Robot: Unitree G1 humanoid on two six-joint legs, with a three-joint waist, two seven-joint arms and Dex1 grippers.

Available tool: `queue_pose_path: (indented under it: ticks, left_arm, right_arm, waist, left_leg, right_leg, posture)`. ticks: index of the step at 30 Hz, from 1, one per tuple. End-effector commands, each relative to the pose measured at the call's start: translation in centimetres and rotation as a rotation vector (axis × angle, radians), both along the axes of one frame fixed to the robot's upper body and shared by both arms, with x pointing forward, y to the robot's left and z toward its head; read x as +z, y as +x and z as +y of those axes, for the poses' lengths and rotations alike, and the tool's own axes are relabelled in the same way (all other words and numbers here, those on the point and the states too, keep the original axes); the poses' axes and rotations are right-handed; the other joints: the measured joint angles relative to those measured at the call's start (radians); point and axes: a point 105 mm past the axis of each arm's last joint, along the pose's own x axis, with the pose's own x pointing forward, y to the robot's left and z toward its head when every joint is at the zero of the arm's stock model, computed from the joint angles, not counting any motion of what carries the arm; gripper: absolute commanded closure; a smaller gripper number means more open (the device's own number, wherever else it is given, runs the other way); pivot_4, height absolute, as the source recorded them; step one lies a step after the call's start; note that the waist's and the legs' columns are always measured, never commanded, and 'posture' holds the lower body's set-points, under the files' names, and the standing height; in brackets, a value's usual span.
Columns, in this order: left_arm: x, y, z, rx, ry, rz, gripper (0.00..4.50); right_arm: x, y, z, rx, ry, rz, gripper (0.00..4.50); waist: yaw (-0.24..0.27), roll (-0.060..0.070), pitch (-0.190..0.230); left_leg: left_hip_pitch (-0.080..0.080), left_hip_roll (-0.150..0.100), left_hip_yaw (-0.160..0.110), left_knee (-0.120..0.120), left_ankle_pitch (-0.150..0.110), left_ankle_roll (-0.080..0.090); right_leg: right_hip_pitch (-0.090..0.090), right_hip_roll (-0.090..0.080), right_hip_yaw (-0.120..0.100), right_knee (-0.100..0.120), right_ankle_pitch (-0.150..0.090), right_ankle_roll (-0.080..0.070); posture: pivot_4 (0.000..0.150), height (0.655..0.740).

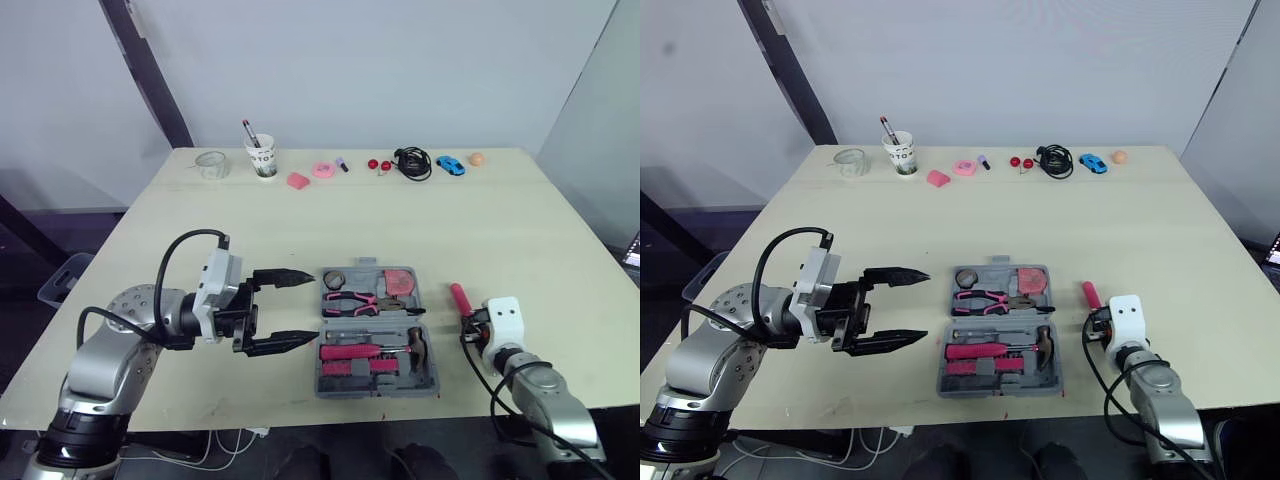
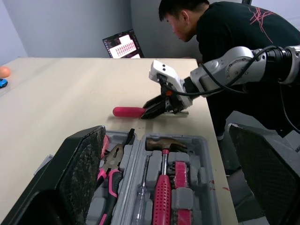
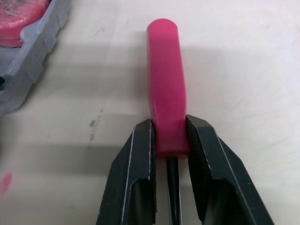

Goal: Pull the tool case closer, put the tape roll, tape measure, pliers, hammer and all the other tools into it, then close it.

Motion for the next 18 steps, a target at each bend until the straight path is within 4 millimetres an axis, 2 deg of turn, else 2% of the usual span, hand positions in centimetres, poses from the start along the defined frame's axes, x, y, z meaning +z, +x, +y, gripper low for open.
queue_pose_path:
  ticks: [1,3,6,12,18]
  left_arm:
    - [0.7,-0.4,0.2,-0.052,0.014,-0.036,0.00]
    - [0.4,-0.7,0.6,-0.070,0.029,-0.027,0.00]
    - [0.1,-0.7,1.0,-0.086,0.047,-0.022,0.00]
    - [-0.5,-1.1,2.5,-0.130,0.103,-0.010,0.00]
    - [-0.9,-1.6,3.3,-0.135,0.114,-0.010,0.00]
  right_arm:
    - [4.2,-0.6,1.4,0.258,-0.039,-0.129,4.12]
    - [5.1,-1.4,2.7,0.399,-0.049,-0.132,4.12]
    - [5.5,-2.0,3.6,0.508,-0.058,-0.115,4.12]
    - [6.2,-4.5,7.6,0.915,-0.153,-0.047,4.12]
    - [6.3,-6.2,10.9,1.139,-0.182,0.009,4.12]
  waist:
    - [0.000,0.002,0.001]
    - [0.000,0.001,0.001]
    - [-0.001,0.001,0.001]
    - [0.001,0.001,0.001]
    - [0.004,0.000,0.001]
  left_leg:
    - [0.000,0.000,0.000,0.000,0.000,0.000]
    - [0.000,0.000,0.000,0.000,0.000,0.000]
    - [0.001,0.001,0.000,0.000,0.000,0.000]
    - [0.000,0.001,0.000,0.000,0.000,0.000]
    - [-0.001,0.001,0.000,0.000,0.000,0.000]
  right_leg:
    - [0.000,0.000,0.000,0.000,0.000,0.000]
    - [0.000,0.000,0.000,0.000,0.000,0.000]
    - [0.000,0.002,0.000,0.000,0.000,0.000]
    - [0.000,0.001,0.000,0.000,0.000,0.000]
    - [0.000,0.001,-0.001,0.000,0.000,0.000]
  posture:
    - [0.150,0.7400]
    - [0.150,0.7400]
    - [0.150,0.7400]
    - [0.150,0.7400]
    - [0.150,0.7400]
